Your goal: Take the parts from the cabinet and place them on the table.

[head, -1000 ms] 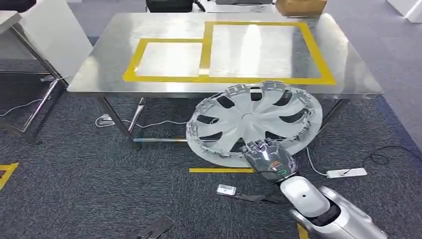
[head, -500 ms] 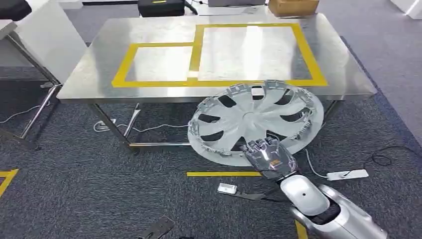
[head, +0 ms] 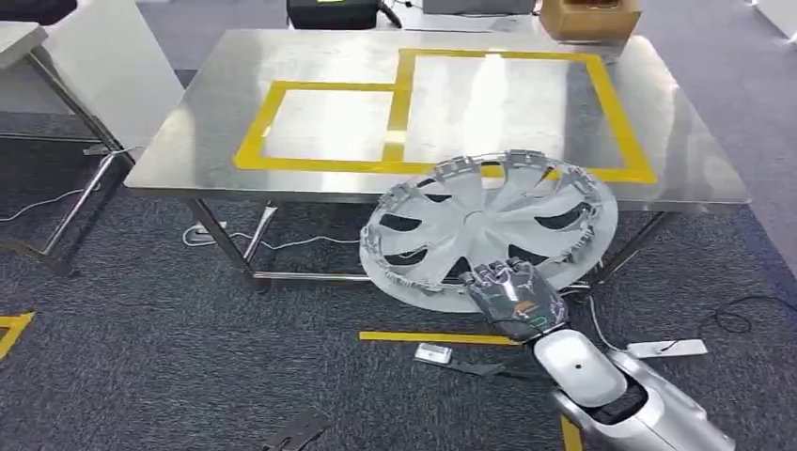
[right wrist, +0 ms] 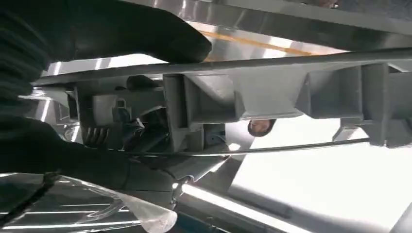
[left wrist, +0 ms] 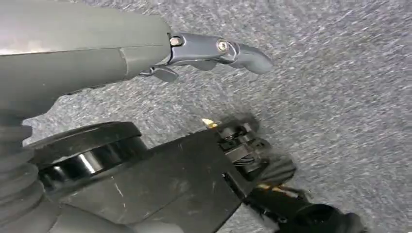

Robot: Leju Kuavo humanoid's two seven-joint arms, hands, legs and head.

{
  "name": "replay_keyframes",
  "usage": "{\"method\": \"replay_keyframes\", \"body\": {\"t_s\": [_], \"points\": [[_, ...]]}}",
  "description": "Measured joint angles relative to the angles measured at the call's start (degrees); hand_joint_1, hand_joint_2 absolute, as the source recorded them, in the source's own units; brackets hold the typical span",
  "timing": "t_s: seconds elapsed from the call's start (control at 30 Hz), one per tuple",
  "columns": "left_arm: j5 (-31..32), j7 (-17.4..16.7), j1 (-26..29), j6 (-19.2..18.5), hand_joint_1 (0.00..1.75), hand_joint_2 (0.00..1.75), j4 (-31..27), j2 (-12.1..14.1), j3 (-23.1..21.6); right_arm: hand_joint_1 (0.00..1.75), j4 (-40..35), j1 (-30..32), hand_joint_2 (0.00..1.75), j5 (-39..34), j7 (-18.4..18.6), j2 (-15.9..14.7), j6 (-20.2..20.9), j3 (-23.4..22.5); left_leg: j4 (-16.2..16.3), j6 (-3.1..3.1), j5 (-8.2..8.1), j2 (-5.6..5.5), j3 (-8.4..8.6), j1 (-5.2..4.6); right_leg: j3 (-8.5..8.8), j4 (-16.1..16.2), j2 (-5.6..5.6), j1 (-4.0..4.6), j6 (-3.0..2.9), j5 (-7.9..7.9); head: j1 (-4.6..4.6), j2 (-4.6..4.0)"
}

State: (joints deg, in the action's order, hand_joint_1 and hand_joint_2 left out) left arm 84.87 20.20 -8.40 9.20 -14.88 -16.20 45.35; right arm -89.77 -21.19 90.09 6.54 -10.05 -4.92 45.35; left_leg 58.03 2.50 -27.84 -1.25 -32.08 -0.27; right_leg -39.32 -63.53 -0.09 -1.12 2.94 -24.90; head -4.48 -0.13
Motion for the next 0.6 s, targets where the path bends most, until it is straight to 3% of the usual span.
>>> {"method": "replay_keyframes", "body": {"t_s": [0.03,0.07,0.1,0.17,0.23,0.27,0.33,0.37,0.4,0.43,0.5,0.53,0.6], "points": [[0.02,0.00,0.03,-0.09,0.00,1.75,0.02,-0.07,-0.09,1.66,0.09,-0.09,1.75,-0.02,0.02,0.02,0.07,-0.20,0.10,-0.29,-0.59,-0.01,0.24,0.02,1.34,3.14,0.08,0.11,-0.23,0.88,0.09,0.00],[0.04,0.00,-0.18,-0.22,0.00,1.75,0.04,-0.09,-0.20,1.66,0.28,-0.48,1.75,-0.02,0.07,0.11,0.11,-0.26,0.55,-0.67,-0.90,-0.09,0.14,-0.42,2.69,4.25,0.10,0.32,-0.42,0.01,0.33,0.00],[0.13,-0.02,-0.24,-0.26,0.00,1.75,0.04,-0.07,-0.41,1.66,0.41,-0.95,1.75,-0.02,-0.04,0.57,0.15,-0.28,0.47,-0.90,-0.91,-0.03,-0.13,-0.35,2.82,4.54,0.10,0.35,-1.06,-0.80,0.24,0.00],[0.20,-0.02,-0.28,-0.28,0.00,1.75,0.04,-0.07,-0.77,1.66,0.79,-1.18,1.75,0.00,-0.11,0.81,0.24,-0.41,0.23,-1.29,-1.10,0.06,0.15,-0.35,2.78,4.73,0.29,0.42,-1.57,-1.08,-0.07,0.00],[0.26,-0.07,-0.34,-0.33,0.00,1.75,0.04,0.00,-0.87,1.66,1.09,-1.31,1.75,0.00,-0.11,1.22,0.26,-0.44,1.15,-2.00,-2.09,0.25,0.08,-0.30,3.60,5.14,0.17,-0.10,-2.14,-1.39,-0.09,0.00],[0.26,-0.07,-0.41,-0.31,0.00,1.75,0.04,0.00,-0.90,1.66,1.24,-1.52,1.75,-0.02,-0.11,1.48,0.28,-0.52,4.06,-2.51,-3.31,0.42,-1.38,-0.19,3.95,5.14,0.02,-0.14,-2.60,-1.69,-0.39,0.00],[0.26,-0.07,-0.43,-0.33,0.00,1.75,0.04,0.02,-0.92,1.66,1.57,-1.91,1.75,0.00,-0.22,1.86,0.35,-0.52,13.68,-3.10,-6.85,0.47,-6.65,0.18,4.52,5.14,-0.04,-0.13,-2.76,-2.25,-0.35,0.00],[0.26,-0.07,-0.35,-0.33,0.00,1.75,0.04,0.02,-0.92,1.66,1.73,-2.08,1.75,0.00,-0.24,1.99,0.48,-0.50,17.52,-3.24,-7.55,0.47,-9.06,0.29,4.85,5.13,-0.06,-0.13,-2.76,-2.58,-0.35,0.00],[0.22,-0.07,-0.22,-0.39,0.00,1.75,0.07,0.04,-0.94,1.66,1.92,-2.18,1.75,0.00,-0.22,2.12,0.70,-0.50,18.58,-3.29,-6.76,0.48,-10.28,0.36,5.30,5.13,-0.04,-0.13,-2.74,-2.89,-0.37,0.00],[0.09,-0.07,-0.12,-0.39,0.00,1.75,0.07,0.04,-0.96,1.66,2.16,-2.31,1.75,0.00,-0.11,2.25,0.92,-0.50,17.19,-3.20,-4.45,0.49,-10.19,0.41,5.90,5.13,-0.01,-0.13,-2.70,-3.29,-0.33,0.00],[-0.20,-0.07,-0.16,-0.37,0.00,1.75,0.07,0.09,-0.98,1.66,2.43,-2.79,1.75,0.00,0.09,2.49,1.18,-0.48,8.10,-2.65,2.37,0.50,-7.25,0.37,7.33,5.13,0.03,-0.12,-2.42,-4.17,-0.33,0.00],[-0.26,-0.07,-0.14,-0.37,0.00,1.75,0.07,0.11,-1.01,1.66,2.43,-3.03,1.75,0.00,0.13,2.56,1.25,-0.48,3.30,-2.20,4.70,0.53,-5.66,0.26,7.84,5.21,0.01,-0.15,-2.21,-4.65,-0.35,0.00],[-0.31,-0.07,-0.26,-0.37,0.00,1.75,0.11,0.11,-1.03,1.66,2.56,-3.69,1.75,0.04,0.22,2.71,1.27,-0.46,1.83,-1.51,3.16,0.58,-4.37,-0.29,7.91,5.37,0.21,-0.02,-1.44,-4.91,-0.22,0.00]]}}
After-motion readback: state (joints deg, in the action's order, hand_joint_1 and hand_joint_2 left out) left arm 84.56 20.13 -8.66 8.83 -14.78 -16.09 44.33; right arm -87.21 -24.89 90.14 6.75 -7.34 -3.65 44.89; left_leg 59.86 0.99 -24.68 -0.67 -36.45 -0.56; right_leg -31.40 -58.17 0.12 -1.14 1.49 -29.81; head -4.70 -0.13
